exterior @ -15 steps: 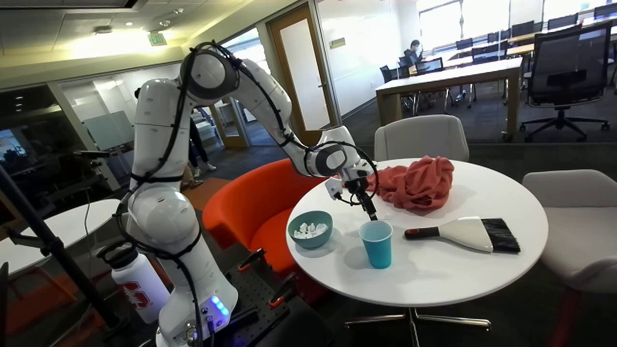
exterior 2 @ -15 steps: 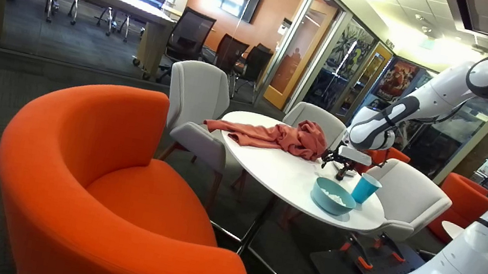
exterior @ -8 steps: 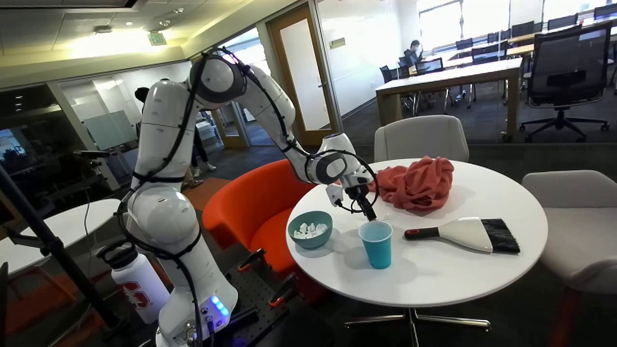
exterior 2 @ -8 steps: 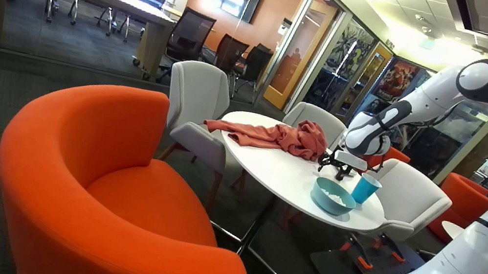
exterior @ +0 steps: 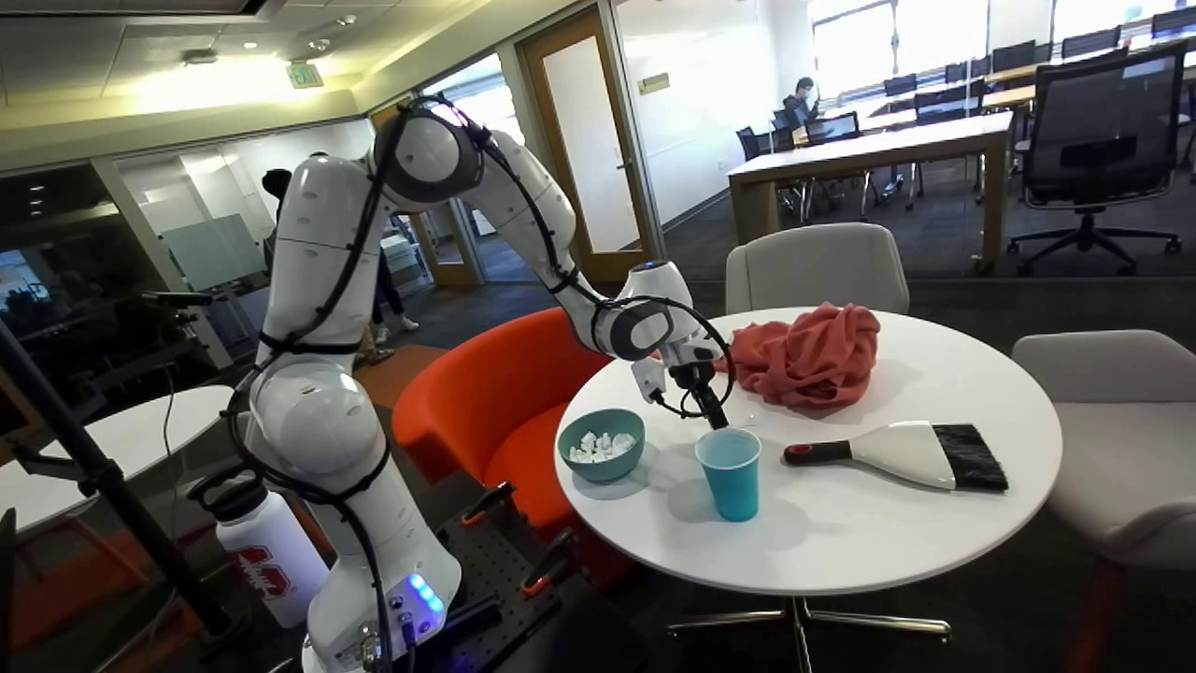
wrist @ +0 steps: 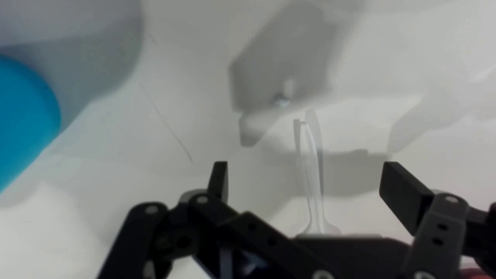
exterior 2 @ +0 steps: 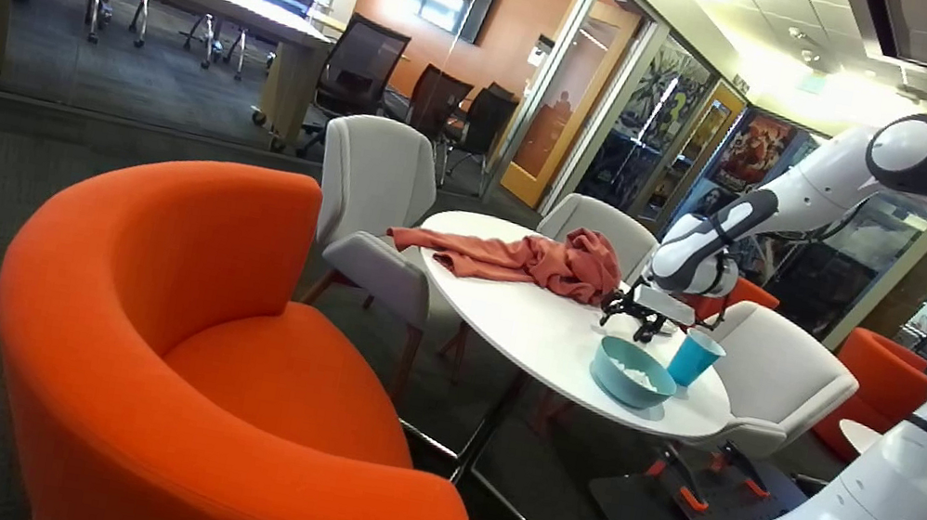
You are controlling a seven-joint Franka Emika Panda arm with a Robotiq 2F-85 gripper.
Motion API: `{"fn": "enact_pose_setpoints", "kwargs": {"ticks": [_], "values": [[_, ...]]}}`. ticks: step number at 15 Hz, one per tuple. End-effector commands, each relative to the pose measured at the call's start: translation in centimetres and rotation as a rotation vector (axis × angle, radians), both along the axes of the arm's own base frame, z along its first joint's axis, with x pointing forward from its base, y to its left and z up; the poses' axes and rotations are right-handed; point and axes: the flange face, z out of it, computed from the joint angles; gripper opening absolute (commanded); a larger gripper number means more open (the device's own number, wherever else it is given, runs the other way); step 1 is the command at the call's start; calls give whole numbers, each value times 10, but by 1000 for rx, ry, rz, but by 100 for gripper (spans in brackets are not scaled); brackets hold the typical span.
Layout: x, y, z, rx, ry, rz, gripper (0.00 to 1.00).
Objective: Shift the garment to the left then use the spoon to stir the contents of the bowl
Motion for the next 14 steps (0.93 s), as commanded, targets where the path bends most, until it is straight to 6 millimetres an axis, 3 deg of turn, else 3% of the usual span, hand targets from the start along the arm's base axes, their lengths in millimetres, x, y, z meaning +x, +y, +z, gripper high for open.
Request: {"fn": "enact_pose_setpoints", "kwargs": {"ticks": [1, 2, 4, 14], "values": [[6, -4, -4, 13, -12, 5, 100], [6, -5, -5, 15, -10, 3, 100], [8, -7, -7, 19, -9, 3, 74], [18, -7, -12, 19, -10, 2, 0]]}}
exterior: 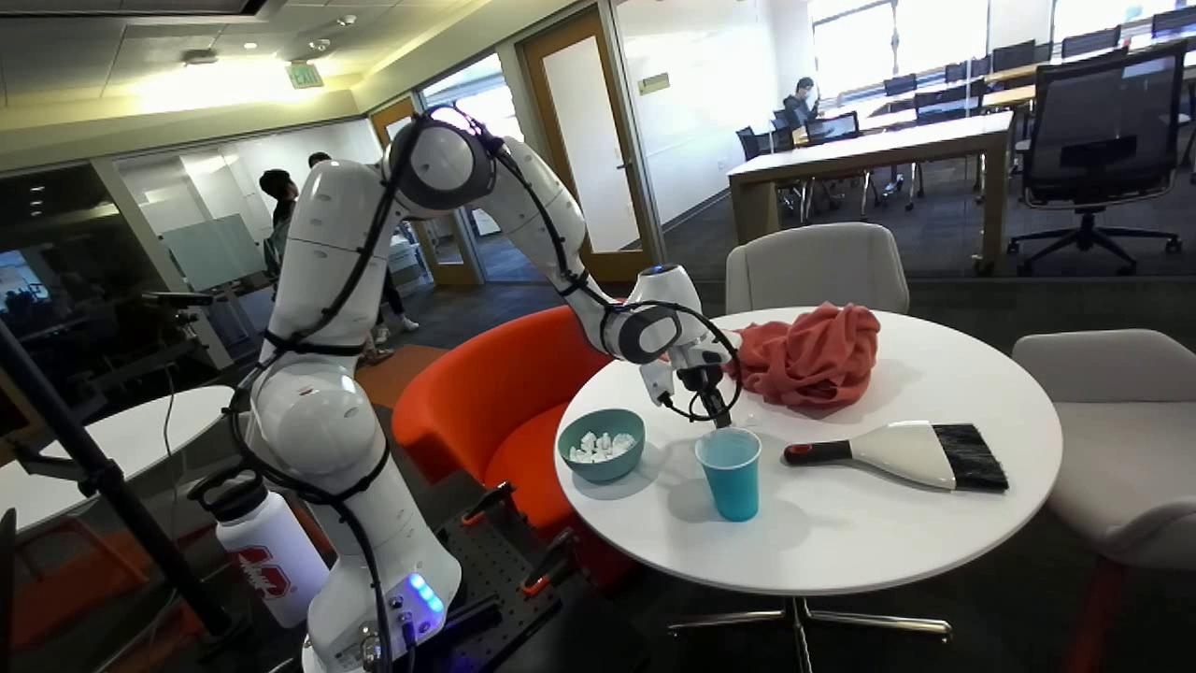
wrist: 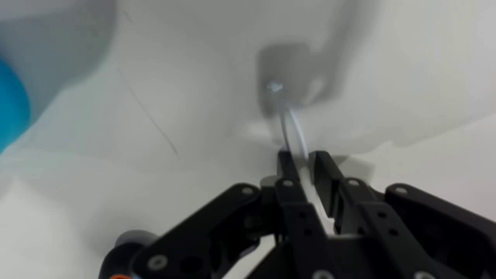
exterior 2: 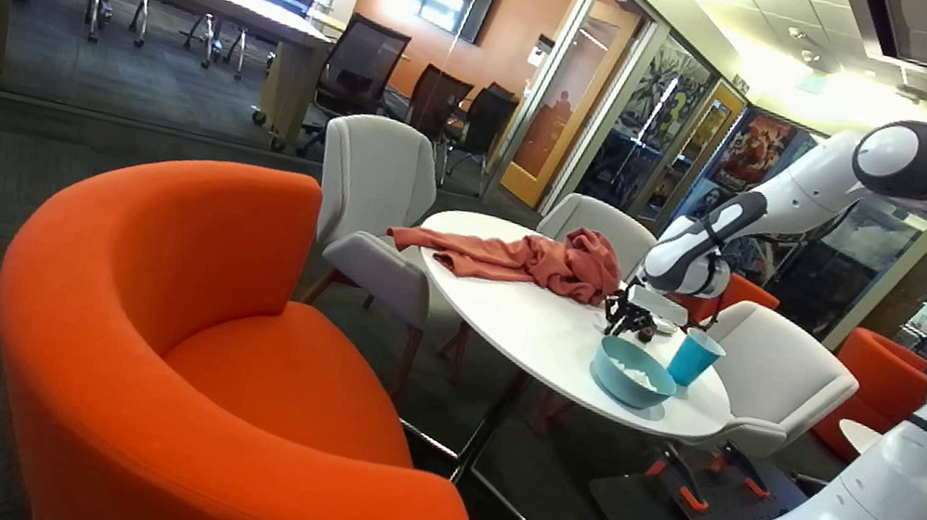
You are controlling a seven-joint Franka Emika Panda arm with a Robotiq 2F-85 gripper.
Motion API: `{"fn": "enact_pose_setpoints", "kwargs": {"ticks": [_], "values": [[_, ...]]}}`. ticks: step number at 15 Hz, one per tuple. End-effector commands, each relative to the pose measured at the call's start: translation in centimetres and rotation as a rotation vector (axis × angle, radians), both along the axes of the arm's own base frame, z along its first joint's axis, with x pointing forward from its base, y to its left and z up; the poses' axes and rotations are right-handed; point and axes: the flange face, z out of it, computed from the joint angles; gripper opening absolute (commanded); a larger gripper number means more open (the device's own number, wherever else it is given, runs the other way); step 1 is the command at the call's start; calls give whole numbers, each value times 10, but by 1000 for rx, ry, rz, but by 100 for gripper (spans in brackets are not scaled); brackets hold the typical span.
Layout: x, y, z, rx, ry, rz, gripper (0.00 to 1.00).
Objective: Shift the garment to the left then use the spoon to stir the contents of the bowl
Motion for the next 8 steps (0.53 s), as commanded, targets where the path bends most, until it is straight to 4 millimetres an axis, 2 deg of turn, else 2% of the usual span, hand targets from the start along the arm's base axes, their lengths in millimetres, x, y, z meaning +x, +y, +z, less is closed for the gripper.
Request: {"fn": "enact_pose_setpoints", "kwargs": {"ticks": [1, 4, 8], "values": [[5, -1, 0, 11, -2, 14, 0], [2, 3, 13, 23, 3, 6, 1], [-4, 8, 53, 79, -5, -8, 1]]}}
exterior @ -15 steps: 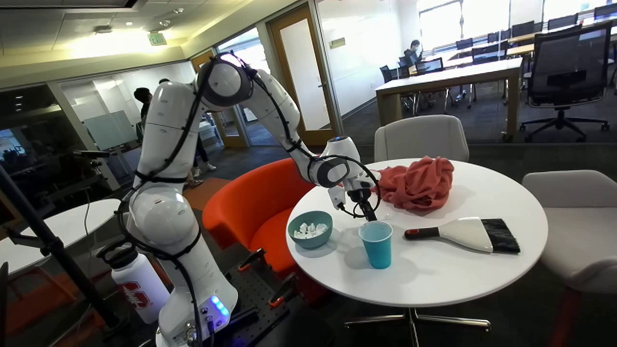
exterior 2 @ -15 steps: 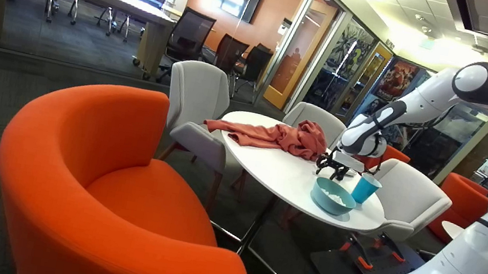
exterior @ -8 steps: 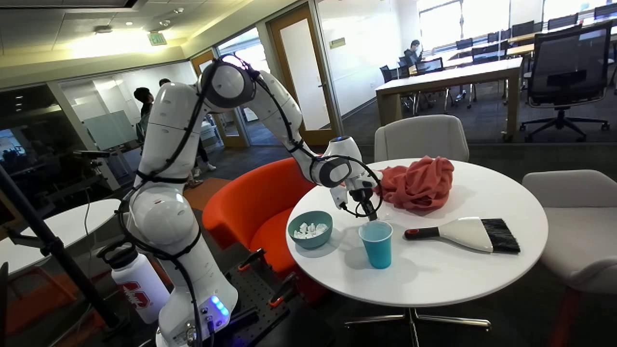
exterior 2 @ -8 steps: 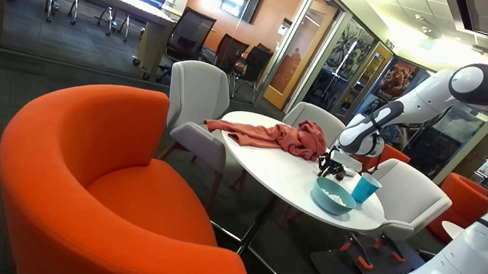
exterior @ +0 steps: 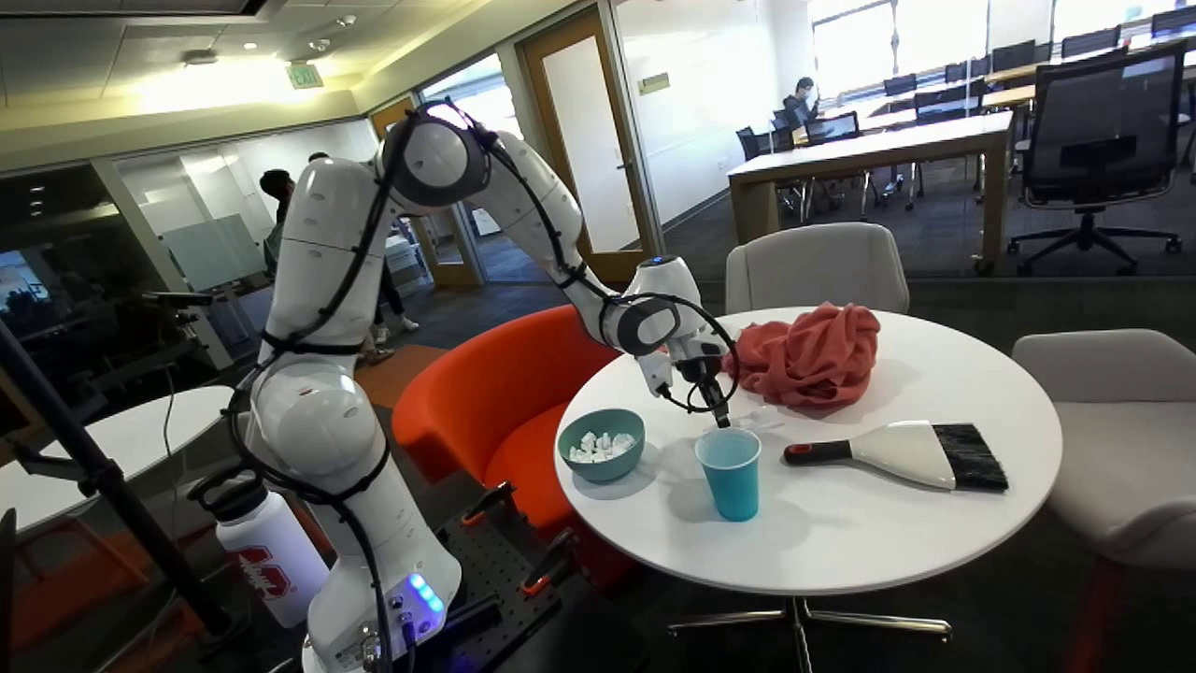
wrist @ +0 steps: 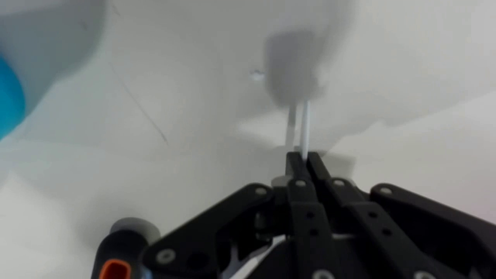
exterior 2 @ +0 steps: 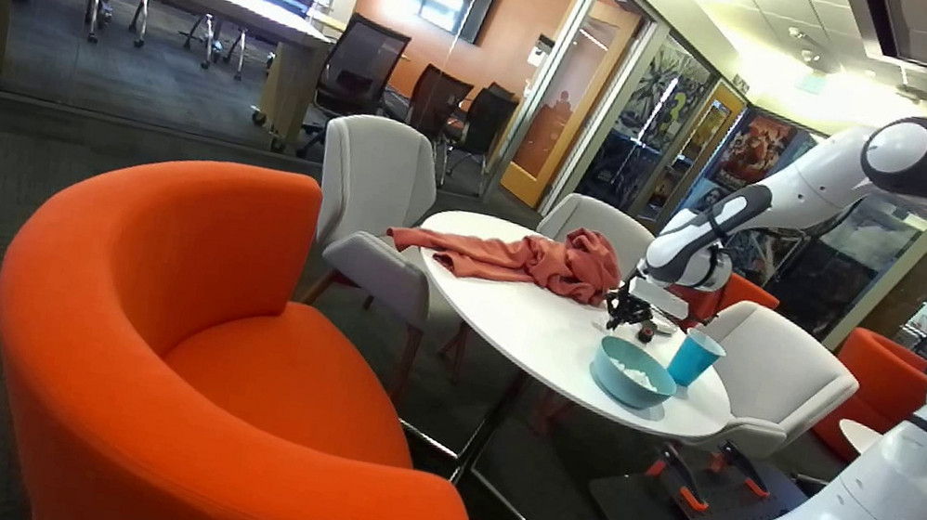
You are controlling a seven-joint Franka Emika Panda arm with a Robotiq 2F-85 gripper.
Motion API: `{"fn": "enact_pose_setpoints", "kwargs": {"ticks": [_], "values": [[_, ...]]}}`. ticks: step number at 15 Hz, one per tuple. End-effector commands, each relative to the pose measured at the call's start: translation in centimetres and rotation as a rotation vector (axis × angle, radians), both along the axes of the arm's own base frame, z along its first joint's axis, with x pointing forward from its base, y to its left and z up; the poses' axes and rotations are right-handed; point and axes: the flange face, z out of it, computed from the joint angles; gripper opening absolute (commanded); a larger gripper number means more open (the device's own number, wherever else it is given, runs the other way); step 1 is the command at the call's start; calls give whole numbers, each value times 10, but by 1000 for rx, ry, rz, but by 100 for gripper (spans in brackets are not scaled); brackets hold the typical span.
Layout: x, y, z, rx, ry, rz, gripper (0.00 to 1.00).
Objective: Shift the garment to the left then use the spoon to stir the contents of the bowl
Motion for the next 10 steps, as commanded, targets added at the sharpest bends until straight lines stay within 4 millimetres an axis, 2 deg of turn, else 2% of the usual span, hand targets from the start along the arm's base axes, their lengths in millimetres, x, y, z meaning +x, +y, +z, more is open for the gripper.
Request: {"fn": "enact_pose_setpoints", "kwargs": {"ticks": [1, 5, 8, 9, 10], "values": [[-11, 5, 52, 87, 2, 7, 1], [-17, 17, 103, 278, 42, 85, 1], [-27, 19, 134, 424, 114, 181, 1], [-33, 18, 140, 441, 161, 202, 1], [-21, 19, 123, 389, 127, 160, 5]]}}
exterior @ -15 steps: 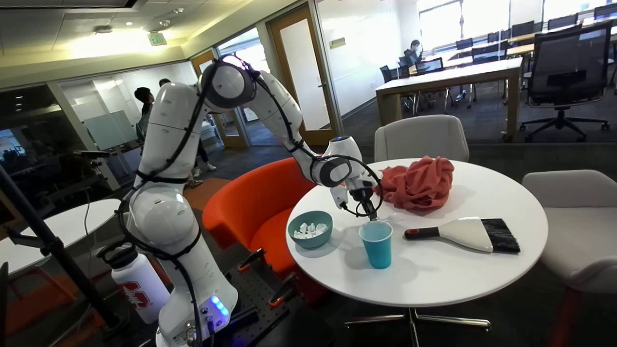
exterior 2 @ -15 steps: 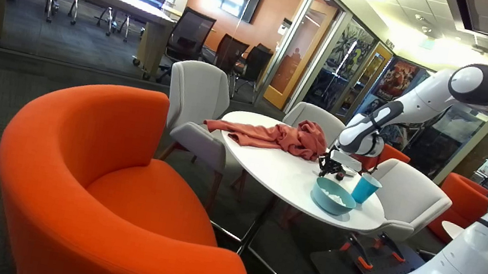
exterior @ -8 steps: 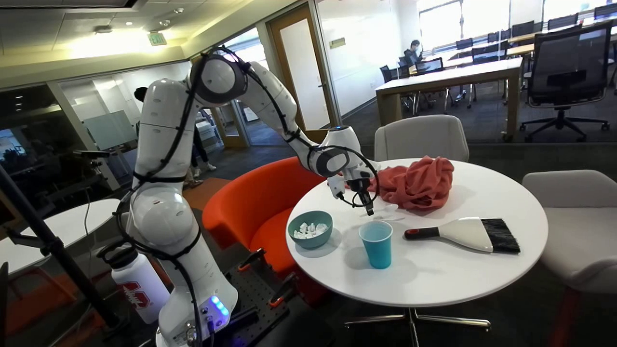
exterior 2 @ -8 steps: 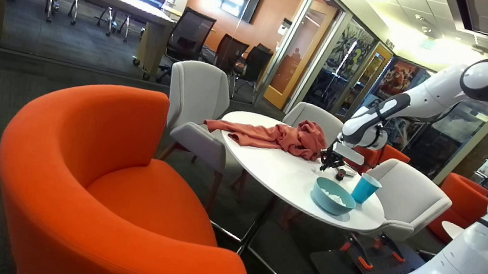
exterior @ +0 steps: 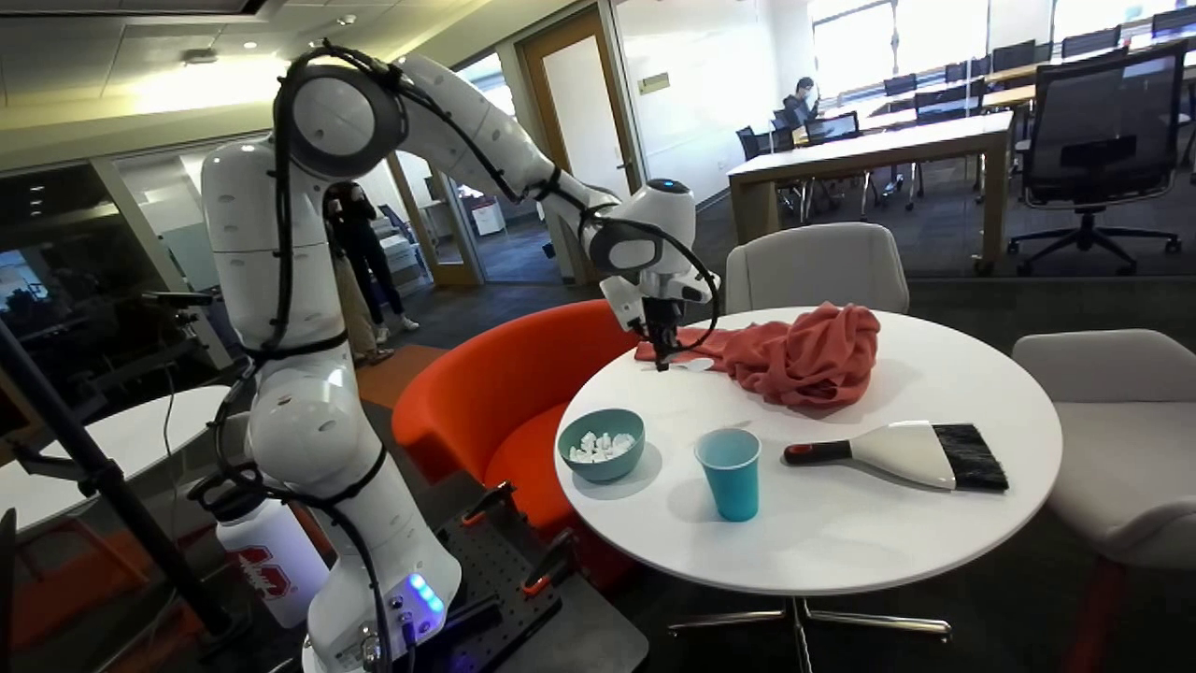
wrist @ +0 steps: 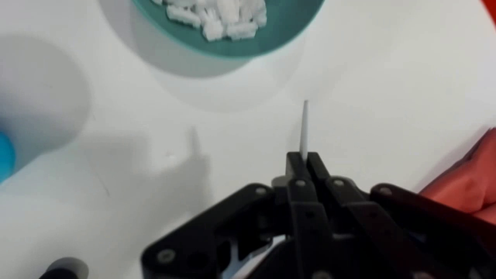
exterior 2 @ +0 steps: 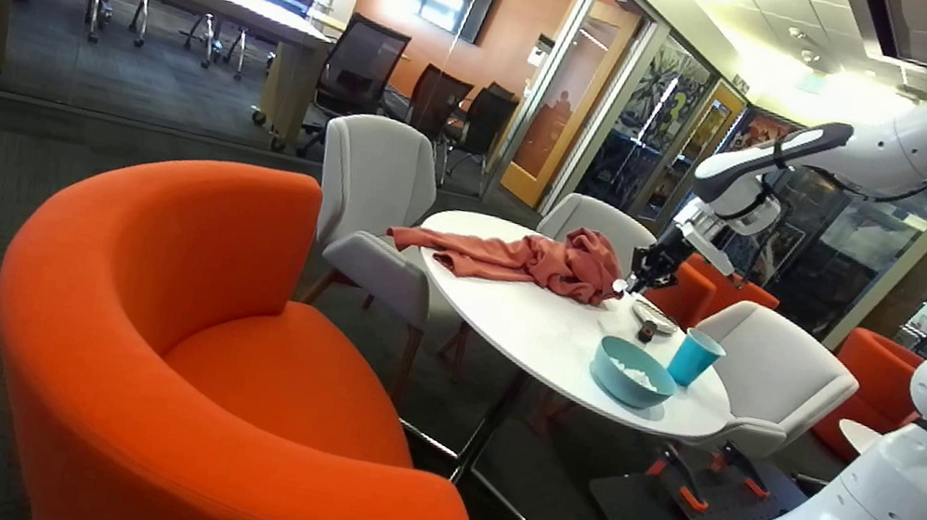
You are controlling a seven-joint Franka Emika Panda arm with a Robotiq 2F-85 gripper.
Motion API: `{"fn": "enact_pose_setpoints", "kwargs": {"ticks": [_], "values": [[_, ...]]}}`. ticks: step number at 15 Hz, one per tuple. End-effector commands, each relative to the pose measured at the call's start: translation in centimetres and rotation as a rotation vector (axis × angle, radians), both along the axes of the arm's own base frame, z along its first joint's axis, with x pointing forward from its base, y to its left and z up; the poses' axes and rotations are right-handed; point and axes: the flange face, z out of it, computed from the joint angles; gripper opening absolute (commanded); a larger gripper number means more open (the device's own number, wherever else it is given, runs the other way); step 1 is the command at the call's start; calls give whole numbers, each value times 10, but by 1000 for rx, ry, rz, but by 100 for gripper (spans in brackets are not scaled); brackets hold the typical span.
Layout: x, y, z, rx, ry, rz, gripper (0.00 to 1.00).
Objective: Shift the garment to the left then use the spoon to stir the contents of the bowl
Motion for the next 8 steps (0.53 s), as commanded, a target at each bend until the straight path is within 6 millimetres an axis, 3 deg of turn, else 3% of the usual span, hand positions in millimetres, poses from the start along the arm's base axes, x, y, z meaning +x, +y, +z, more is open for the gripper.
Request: {"fn": "enact_pose_setpoints", "kwargs": {"ticks": [1, 5, 8], "values": [[-4, -1, 9, 18, 20, 17, 5], [-8, -1, 15, 28, 27, 31, 1], [-6, -3, 25, 197, 38, -70, 1]]}}
